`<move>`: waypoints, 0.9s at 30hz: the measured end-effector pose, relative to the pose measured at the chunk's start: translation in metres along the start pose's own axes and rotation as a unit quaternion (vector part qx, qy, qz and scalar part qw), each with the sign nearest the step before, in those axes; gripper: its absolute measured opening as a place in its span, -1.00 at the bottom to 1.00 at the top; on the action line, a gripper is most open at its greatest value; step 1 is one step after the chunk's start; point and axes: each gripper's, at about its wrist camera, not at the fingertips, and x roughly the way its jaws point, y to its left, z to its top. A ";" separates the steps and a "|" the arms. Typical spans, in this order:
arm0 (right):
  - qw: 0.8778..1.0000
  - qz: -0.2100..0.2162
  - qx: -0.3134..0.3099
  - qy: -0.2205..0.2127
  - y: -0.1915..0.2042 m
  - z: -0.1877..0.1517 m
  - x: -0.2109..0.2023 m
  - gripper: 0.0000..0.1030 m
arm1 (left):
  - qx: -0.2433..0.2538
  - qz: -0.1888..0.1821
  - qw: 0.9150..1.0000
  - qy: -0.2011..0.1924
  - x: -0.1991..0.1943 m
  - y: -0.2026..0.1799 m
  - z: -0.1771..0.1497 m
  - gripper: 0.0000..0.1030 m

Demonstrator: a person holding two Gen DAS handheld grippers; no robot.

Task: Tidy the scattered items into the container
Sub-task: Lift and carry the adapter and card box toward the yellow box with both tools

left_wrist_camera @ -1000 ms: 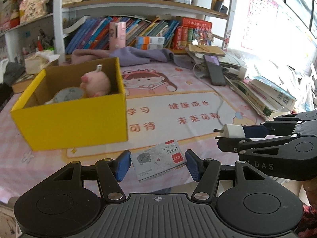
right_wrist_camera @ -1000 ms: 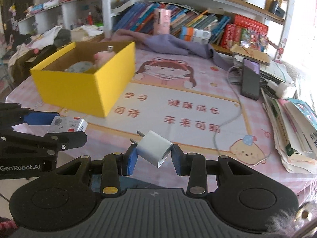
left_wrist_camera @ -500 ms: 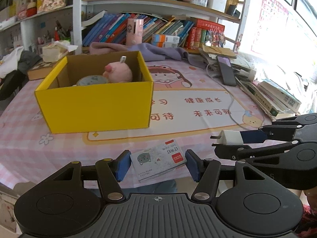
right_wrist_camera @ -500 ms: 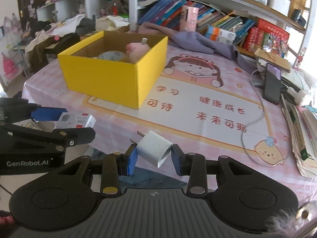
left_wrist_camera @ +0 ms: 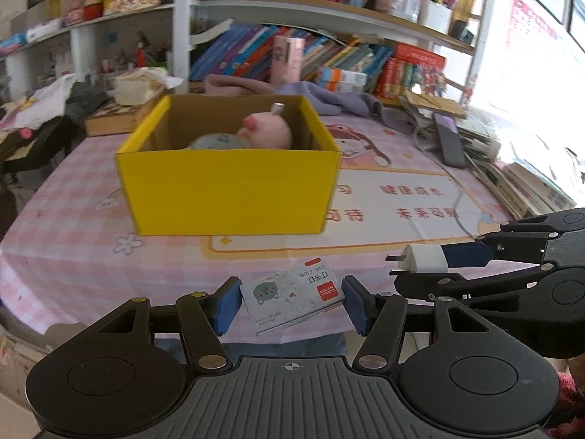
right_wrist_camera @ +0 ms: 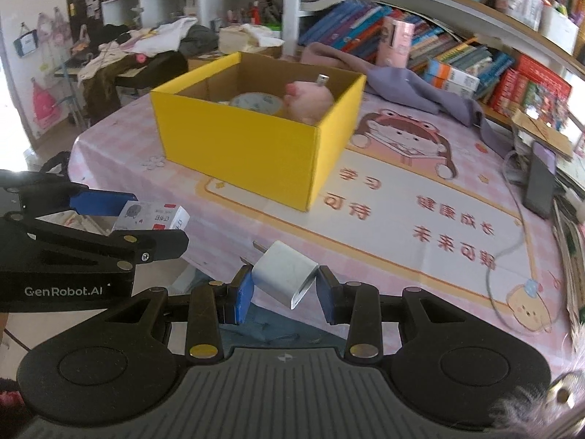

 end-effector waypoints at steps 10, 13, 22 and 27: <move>0.998 0.045 -0.044 0.002 0.026 0.020 0.018 -0.32 | -0.032 0.039 0.999 0.002 -0.007 0.026 -0.003 0.15; 0.997 0.057 -0.051 0.003 0.032 0.024 0.023 -0.32 | -0.040 0.050 0.998 0.004 -0.008 0.033 -0.004 0.15; 0.994 0.085 -0.066 0.000 0.039 0.034 0.037 -0.32 | -0.051 0.074 0.996 0.005 -0.005 0.042 0.003 0.15; 0.992 0.095 -0.084 -0.017 0.037 0.047 0.044 -0.32 | -0.051 0.087 0.995 -0.008 0.000 0.047 0.018 0.15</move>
